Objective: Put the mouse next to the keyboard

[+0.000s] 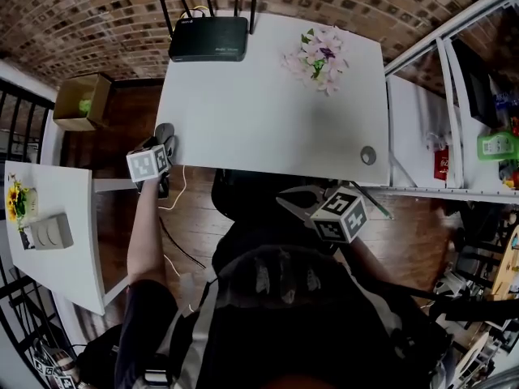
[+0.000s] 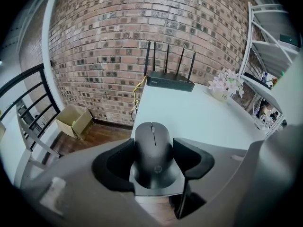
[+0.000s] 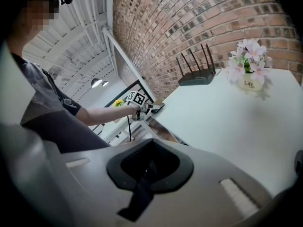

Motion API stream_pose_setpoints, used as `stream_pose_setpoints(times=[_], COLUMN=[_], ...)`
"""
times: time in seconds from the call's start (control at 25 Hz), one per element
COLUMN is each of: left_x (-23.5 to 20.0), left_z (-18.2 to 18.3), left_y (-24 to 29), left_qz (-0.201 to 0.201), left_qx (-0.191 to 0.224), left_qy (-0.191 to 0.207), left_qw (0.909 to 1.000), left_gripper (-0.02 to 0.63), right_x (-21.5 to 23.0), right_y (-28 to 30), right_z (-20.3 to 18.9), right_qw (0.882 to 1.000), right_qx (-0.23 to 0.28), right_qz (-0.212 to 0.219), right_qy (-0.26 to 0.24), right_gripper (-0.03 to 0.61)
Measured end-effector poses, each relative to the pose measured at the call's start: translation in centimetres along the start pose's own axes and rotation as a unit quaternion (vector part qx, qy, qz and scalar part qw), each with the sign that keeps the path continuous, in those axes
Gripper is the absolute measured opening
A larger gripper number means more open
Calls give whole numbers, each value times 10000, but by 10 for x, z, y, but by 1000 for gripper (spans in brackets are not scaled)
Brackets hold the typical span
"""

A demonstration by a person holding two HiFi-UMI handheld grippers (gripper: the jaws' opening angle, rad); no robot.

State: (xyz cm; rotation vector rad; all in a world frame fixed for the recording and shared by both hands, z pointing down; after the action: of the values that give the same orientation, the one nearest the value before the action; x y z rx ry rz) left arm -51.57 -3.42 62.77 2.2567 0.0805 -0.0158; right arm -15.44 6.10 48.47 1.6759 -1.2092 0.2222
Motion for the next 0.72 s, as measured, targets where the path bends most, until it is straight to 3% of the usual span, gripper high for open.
stream_pose_setpoints(times=[0.72], left_x=[-3], left_z=[0], left_y=[-2], left_qz=[139], left_qx=[134], left_qy=[-137], left_qw=[9997], left_gripper=[264], right_x=[14], right_y=[-19], right_z=[-9], right_qw=[9990], right_qx=[277], right_qz=[-148], right_qy=[324], right_gripper=[5])
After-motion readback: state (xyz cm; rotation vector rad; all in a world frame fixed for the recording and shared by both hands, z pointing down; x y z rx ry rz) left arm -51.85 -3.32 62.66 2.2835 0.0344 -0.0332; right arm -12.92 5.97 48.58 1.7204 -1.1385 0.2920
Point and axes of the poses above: the fingertips, and each gripper's own axes: y forward along the fingers, x to its right, z out of its top, the point moved 2 cm from there along -y, backward along the fingers, and after that the axes turned 11 degrees about y, right-handed, at the moved point
